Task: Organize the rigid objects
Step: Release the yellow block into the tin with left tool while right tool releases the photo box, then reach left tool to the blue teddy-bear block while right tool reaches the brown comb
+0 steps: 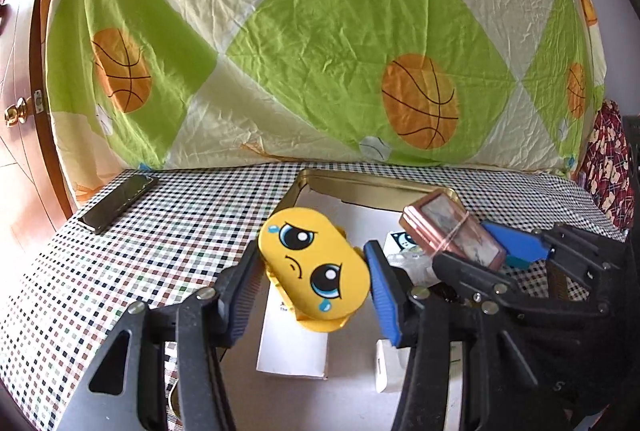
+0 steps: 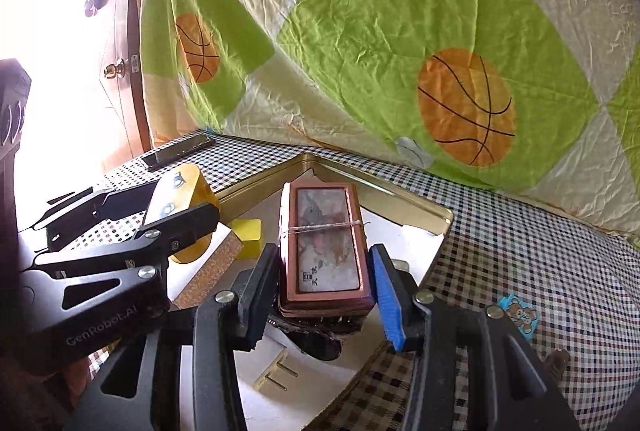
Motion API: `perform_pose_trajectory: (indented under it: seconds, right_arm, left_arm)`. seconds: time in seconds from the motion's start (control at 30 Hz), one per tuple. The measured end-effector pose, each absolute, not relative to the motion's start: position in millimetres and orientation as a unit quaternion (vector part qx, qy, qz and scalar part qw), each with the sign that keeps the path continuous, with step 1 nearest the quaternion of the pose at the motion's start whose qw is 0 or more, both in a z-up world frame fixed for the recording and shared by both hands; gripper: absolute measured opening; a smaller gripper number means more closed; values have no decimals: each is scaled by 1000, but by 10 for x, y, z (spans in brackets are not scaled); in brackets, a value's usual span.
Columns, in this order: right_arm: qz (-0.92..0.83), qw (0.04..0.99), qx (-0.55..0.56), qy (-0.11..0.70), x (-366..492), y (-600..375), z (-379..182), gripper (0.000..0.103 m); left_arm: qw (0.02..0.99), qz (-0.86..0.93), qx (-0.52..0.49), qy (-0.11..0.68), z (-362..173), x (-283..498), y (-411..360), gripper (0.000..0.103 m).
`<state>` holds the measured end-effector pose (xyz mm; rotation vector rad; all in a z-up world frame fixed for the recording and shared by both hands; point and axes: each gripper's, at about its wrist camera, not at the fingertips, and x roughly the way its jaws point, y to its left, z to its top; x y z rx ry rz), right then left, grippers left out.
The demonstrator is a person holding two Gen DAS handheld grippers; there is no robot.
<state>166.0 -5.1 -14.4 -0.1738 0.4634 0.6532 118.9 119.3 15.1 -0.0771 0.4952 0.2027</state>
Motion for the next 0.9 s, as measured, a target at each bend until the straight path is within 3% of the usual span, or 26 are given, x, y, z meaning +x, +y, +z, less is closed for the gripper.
perform_pose_trajectory:
  seconds: [0.13, 0.3, 0.57, 0.9]
  right_arm:
    - [306, 924, -71, 219, 1662, -182, -142, 75]
    - [288, 932, -62, 210, 1636, -531, -113, 77]
    - [194, 952, -41, 234, 1754, -1448, -143, 77]
    - [151, 928, 9, 340, 2038, -1903, -425, 77]
  left_arm:
    - [963, 110, -43, 241, 150, 1141, 1220, 76]
    - [968, 115, -31, 219, 207, 1060, 1106, 101]
    - [976, 69, -12, 206, 292, 1054, 612, 102]
    - [973, 7, 27, 229, 193, 1222, -213, 102]
